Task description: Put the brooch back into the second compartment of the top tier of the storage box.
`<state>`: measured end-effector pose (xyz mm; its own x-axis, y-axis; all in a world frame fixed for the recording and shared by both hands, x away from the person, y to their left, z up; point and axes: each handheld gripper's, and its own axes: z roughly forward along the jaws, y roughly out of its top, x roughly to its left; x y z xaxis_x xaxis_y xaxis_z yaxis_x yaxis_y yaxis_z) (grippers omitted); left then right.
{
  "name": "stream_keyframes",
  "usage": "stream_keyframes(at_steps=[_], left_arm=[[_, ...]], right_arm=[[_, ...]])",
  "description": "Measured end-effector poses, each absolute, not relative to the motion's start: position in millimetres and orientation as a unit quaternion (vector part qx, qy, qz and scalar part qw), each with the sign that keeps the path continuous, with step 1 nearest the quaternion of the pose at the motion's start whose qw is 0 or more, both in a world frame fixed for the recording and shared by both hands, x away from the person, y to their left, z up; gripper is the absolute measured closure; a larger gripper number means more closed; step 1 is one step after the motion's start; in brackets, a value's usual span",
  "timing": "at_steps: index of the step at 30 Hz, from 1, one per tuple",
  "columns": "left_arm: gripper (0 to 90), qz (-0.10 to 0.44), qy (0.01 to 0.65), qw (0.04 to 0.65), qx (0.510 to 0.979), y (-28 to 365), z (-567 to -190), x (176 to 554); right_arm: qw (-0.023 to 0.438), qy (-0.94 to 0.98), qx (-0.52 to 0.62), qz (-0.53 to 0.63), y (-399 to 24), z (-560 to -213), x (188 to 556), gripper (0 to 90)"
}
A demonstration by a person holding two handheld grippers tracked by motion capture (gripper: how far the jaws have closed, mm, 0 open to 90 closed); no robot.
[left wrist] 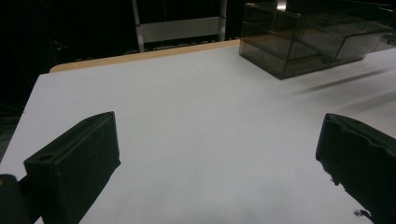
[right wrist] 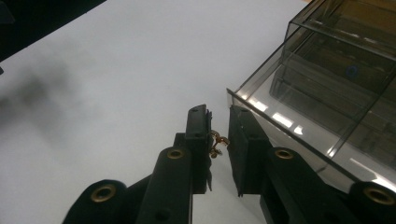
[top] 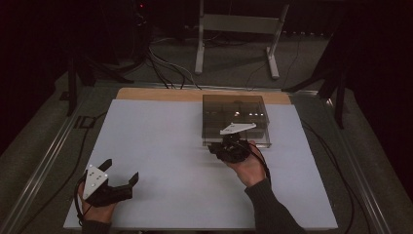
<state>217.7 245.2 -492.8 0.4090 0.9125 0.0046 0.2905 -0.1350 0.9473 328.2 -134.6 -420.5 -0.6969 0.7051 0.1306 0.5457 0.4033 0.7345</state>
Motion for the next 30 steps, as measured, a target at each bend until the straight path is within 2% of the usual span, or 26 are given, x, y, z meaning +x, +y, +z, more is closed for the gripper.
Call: stream_keyframes(at_steps=[30], left_arm=[[0.3,0.318,0.441,0.487,0.684,244.6,-493.3,218.0]], right_arm=[[0.124,0.819,0.390,0.403,-144.6,-400.3,346.0,79.4]])
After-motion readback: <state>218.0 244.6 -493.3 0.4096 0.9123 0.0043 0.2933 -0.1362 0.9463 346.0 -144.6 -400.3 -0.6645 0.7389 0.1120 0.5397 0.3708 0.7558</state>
